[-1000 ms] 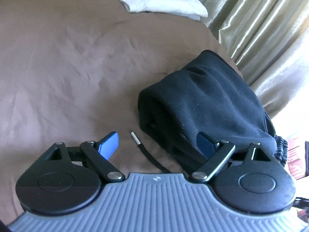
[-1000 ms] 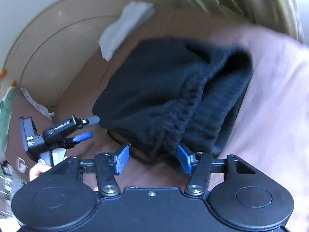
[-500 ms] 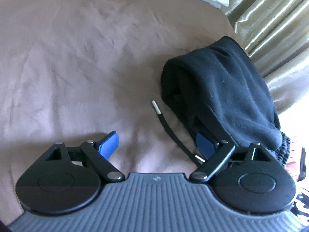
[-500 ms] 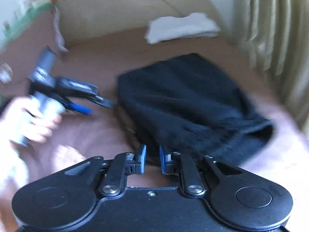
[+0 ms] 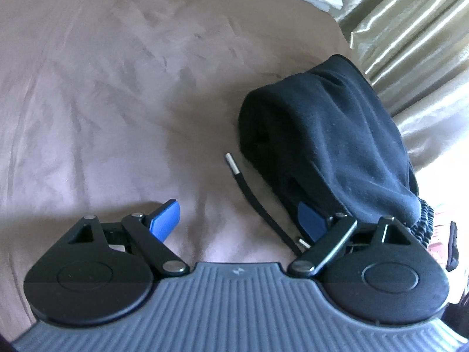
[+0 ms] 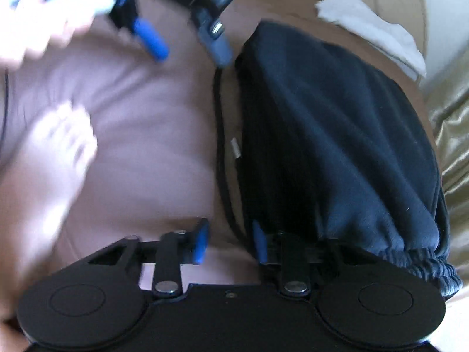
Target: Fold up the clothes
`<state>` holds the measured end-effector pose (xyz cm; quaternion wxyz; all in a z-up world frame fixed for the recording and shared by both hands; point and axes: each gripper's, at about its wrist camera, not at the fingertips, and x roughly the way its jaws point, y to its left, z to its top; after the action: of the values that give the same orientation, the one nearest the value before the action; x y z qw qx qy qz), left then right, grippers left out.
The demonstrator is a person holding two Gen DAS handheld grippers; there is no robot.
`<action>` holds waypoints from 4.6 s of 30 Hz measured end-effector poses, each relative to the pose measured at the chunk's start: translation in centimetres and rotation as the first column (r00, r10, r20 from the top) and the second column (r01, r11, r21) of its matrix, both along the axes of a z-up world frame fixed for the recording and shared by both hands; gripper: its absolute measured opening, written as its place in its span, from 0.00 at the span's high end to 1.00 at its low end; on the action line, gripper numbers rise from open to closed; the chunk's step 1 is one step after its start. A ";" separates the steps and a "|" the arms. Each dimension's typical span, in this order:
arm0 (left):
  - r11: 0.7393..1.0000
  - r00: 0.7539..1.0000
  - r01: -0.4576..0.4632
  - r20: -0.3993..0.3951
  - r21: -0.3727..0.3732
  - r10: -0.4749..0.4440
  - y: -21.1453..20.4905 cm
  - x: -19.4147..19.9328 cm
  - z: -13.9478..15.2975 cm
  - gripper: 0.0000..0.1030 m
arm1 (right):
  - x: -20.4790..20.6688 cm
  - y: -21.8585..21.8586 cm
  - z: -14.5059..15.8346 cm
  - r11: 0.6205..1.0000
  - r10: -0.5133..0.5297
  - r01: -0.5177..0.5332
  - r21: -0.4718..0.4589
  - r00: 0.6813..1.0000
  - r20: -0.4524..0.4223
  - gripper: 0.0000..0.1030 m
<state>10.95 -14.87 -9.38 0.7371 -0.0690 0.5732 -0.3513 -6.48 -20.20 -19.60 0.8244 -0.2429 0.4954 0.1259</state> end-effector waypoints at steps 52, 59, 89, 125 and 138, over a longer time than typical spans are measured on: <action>0.981 0.921 0.174 0.337 0.088 -0.193 -7.0 -1.9 7.7 0.14 | -4.2 -25.1 9.2 0.416 -0.847 0.583 0.698 0.528 0.063 0.39; 0.932 0.862 0.198 0.399 0.305 -0.313 -10.0 2.7 6.6 0.11 | -9.1 -31.0 1.1 -0.299 -0.699 0.583 0.755 0.405 -0.589 0.17; 0.976 0.986 0.104 0.151 -0.192 -0.075 -6.4 6.5 -1.6 0.00 | -4.4 -25.0 -4.1 -0.258 -0.716 0.660 0.705 0.359 -0.598 0.00; 0.979 0.956 -0.150 0.232 -0.138 0.179 4.6 7.6 2.5 0.31 | 12.9 -28.8 2.9 0.338 -0.698 0.570 0.749 0.686 -0.207 0.34; 0.990 0.975 -0.023 0.222 0.139 -0.008 -4.6 10.5 -1.6 0.19 | 14.3 -20.1 5.4 0.715 -0.582 0.452 0.533 0.807 0.097 0.31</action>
<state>21.49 -19.46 -10.94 0.8009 0.0208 0.5104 -0.3126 7.84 -40.27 -14.17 0.9168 0.1072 0.3840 -0.0244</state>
